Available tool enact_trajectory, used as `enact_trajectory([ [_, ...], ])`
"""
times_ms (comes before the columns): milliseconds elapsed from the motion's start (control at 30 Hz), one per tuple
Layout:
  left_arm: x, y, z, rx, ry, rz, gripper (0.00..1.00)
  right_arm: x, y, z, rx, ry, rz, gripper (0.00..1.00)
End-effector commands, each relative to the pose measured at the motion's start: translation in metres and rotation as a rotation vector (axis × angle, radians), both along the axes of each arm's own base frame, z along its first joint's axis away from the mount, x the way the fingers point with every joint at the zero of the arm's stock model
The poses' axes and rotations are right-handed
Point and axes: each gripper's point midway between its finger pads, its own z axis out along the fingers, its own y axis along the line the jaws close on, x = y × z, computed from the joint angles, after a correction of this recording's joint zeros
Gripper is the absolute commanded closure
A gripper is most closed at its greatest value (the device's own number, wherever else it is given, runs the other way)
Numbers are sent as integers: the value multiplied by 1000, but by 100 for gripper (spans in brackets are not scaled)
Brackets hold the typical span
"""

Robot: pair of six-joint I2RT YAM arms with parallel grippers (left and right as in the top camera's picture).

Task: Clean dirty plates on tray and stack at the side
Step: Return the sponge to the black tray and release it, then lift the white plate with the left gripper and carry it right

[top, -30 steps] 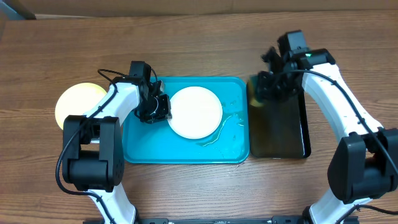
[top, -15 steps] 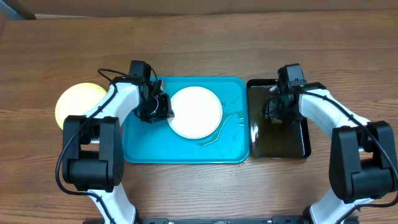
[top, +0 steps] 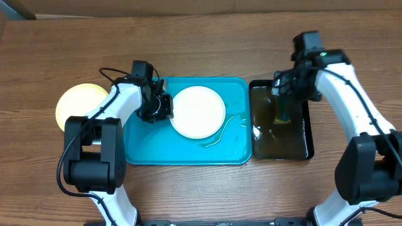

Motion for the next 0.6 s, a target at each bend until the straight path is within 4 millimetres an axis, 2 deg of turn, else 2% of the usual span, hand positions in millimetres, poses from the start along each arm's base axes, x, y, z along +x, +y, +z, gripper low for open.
enact_trajectory([
  [0,0,-1,-12,128,-28,-63,96,6,-26,27,0,-45,-67,0],
  [133,5,-7,-5,228,-79,-98,96,1,-38,25,-2,-24,-97,0],
  [267,10,-15,22,326,-163,-89,96,3,-40,26,-2,-31,-102,0],
  [367,15,-29,60,353,-289,-80,96,3,-40,26,-2,-31,-102,0],
  [567,28,-55,152,366,-611,-63,96,3,-40,26,-2,-31,-102,0],
])
